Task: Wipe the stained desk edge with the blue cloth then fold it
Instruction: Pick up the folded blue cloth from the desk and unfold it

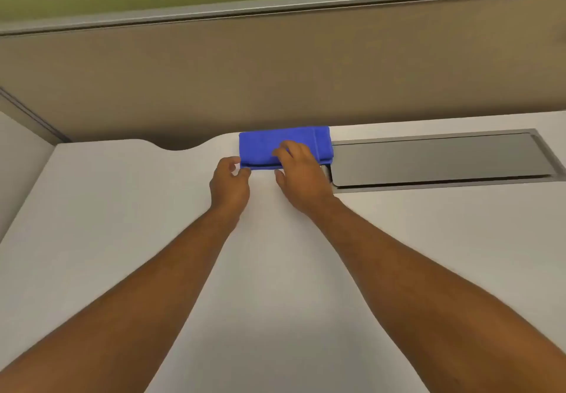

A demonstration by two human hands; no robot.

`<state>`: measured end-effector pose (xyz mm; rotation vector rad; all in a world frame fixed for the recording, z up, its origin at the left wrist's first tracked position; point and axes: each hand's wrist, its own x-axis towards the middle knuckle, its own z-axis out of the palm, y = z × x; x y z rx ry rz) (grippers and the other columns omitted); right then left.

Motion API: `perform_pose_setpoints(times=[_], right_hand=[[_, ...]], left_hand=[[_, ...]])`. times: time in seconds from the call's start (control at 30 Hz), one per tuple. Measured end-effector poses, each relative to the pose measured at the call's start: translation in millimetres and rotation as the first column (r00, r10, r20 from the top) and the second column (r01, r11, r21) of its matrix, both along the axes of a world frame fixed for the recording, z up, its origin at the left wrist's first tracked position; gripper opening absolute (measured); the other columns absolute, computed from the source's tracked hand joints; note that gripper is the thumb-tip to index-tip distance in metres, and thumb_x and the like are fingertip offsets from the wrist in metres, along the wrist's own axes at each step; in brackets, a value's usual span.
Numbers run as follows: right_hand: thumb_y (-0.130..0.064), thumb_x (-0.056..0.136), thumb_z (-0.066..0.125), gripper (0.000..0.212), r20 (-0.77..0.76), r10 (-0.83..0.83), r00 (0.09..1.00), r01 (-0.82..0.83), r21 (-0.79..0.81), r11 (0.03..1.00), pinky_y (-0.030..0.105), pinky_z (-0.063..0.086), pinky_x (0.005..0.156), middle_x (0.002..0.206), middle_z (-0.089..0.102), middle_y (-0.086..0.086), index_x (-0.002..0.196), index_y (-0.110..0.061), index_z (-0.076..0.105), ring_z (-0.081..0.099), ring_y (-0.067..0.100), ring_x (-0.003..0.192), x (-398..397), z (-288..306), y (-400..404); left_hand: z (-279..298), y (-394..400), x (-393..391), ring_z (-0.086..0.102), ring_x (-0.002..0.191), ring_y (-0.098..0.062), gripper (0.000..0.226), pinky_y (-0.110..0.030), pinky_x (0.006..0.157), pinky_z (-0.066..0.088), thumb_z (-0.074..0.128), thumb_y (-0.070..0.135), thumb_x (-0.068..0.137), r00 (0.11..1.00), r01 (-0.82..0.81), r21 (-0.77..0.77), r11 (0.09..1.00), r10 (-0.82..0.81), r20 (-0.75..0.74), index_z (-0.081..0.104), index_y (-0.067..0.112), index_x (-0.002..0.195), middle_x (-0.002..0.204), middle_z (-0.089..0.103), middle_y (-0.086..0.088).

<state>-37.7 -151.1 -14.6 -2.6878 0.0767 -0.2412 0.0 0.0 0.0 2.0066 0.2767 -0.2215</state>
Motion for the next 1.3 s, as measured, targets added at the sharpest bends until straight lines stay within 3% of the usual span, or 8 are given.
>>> perform_pose_setpoints(times=[0.1, 0.33, 0.53, 0.67, 0.9, 1.0, 1.13, 1.3], right_hand=[[-0.023, 0.108, 0.055, 0.056, -0.085, 0.004, 0.996, -0.011, -0.086, 0.996, 0.044, 0.036, 0.121, 0.169, 0.035, 0.008, 0.161, -0.015, 0.036, 0.036, 0.03, 0.151, 15.0, -11.0, -2.8], [-0.018, 0.109, 0.05, 0.024, -0.021, 0.028, 0.999, -0.032, -0.26, 0.965, 0.041, 0.038, 0.102, 0.125, 0.063, 0.005, 0.128, -0.017, 0.064, 0.054, 0.029, 0.119, 16.5, 3.6, -1.1], [-0.012, 0.097, 0.067, 0.013, 0.141, -0.031, 0.989, -0.025, 0.379, 0.925, 0.038, 0.051, 0.08, 0.109, 0.062, 0.011, 0.105, -0.004, 0.062, 0.06, 0.026, 0.094, -46.1, 37.6, 29.2], [-0.011, 0.089, 0.075, 0.021, 0.126, -0.119, 0.985, 0.017, 0.611, 0.791, 0.038, 0.058, 0.08, 0.109, 0.06, 0.005, 0.1, -0.007, 0.058, 0.063, 0.021, 0.093, -94.6, 58.4, 58.0], [-0.042, 0.097, 0.067, 0.032, -0.042, -0.07, 0.997, 0.07, 0.889, 0.453, 0.019, 0.061, 0.084, 0.116, 0.07, -0.023, 0.128, -0.039, 0.059, 0.071, 0.004, 0.105, -179.4, 96.5, 117.5], [-0.046, 0.103, 0.063, 0.026, -0.095, -0.018, 0.995, 0.093, 0.9, 0.425, 0.031, 0.065, 0.084, 0.115, 0.077, -0.011, 0.124, -0.031, 0.069, 0.077, 0.013, 0.1, -206.0, 106.6, 145.5], [-0.058, 0.093, 0.074, 0.032, -0.149, 0.047, 0.988, 0.108, 0.869, 0.483, 0.02, 0.059, 0.073, 0.1, 0.079, -0.011, 0.113, -0.033, 0.072, 0.077, 0.007, 0.089, -228.4, 122.7, 186.1], [-0.062, 0.105, 0.045, 0.052, -0.204, 0.241, 0.949, 0.03, 0.818, 0.575, 0.055, 0.062, 0.094, 0.098, 0.081, 0.003, 0.1, -0.022, 0.077, 0.077, 0.027, 0.099, -249.0, 140.6, 235.8]], left_hand=[[-2.7, -3.6, 8.5, 0.066, 0.094, -0.012, 0.039, -0.035, 0.093, 0.059, 0.063, 0.011, 0.102, 0.987, -0.145, -0.154, 0.977, 0.134, -0.085, 0.056, 0.022, 0.139, 0.141, 0.061, -0.008], [12.5, 2.5, -0.7, 0.071, 0.108, -0.02, 0.039, -0.036, 0.091, 0.061, 0.069, 0.003, 0.097, 0.961, -0.209, -0.469, 0.858, 0.093, -0.259, 0.065, 0.017, 0.134, 0.116, 0.072, -0.006], [43.5, 18.0, -41.6, 0.076, 0.115, -0.03, 0.056, -0.043, 0.101, 0.06, 0.074, 0.004, 0.095, 0.993, -0.094, -0.735, 0.672, 0.009, -0.119, 0.052, 0.013, 0.145, 0.129, 0.074, -0.015], [66.0, 31.8, -93.7, 0.075, 0.116, -0.028, 0.043, -0.042, 0.1, 0.061, 0.072, 0.016, 0.098, 0.998, -0.003, -0.722, 0.692, -0.048, -0.05, 0.061, 0.009, 0.14, 0.129, 0.075, -0.016], [97.1, 93.1, -182.7, 0.078, 0.1, -0.023, 0.021, -0.038, 0.08, 0.066, 0.062, 0.018, 0.104, 0.999, 0.018, -0.508, 0.861, 0.0, 0.035, 0.082, 0.019, 0.105, 0.105, 0.082, -0.007], [109.1, 126.2, -214.1, 0.078, 0.099, -0.023, 0.024, -0.039, 0.081, 0.066, 0.058, 0.021, 0.106, 0.997, 0.002, -0.455, 0.89, 0.031, 0.065, 0.082, 0.023, 0.106, 0.103, 0.082, -0.006], [116.7, 170.9, -250.2, 0.079, 0.096, -0.022, 0.022, -0.051, 0.094, 0.063, 0.06, 0.031, 0.105, 0.999, -0.009, -0.397, 0.918, 0.028, 0.041, 0.08, 0.022, 0.111, 0.102, 0.082, -0.005], [126.0, 226.0, -282.1, 0.076, 0.103, -0.027, 0.04, -0.056, 0.101, 0.058, 0.064, 0.049, 0.097, 0.997, -0.068, -0.419, 0.905, 0.081, 0.014, 0.075, 0.014, 0.114, 0.107, 0.079, -0.012]])
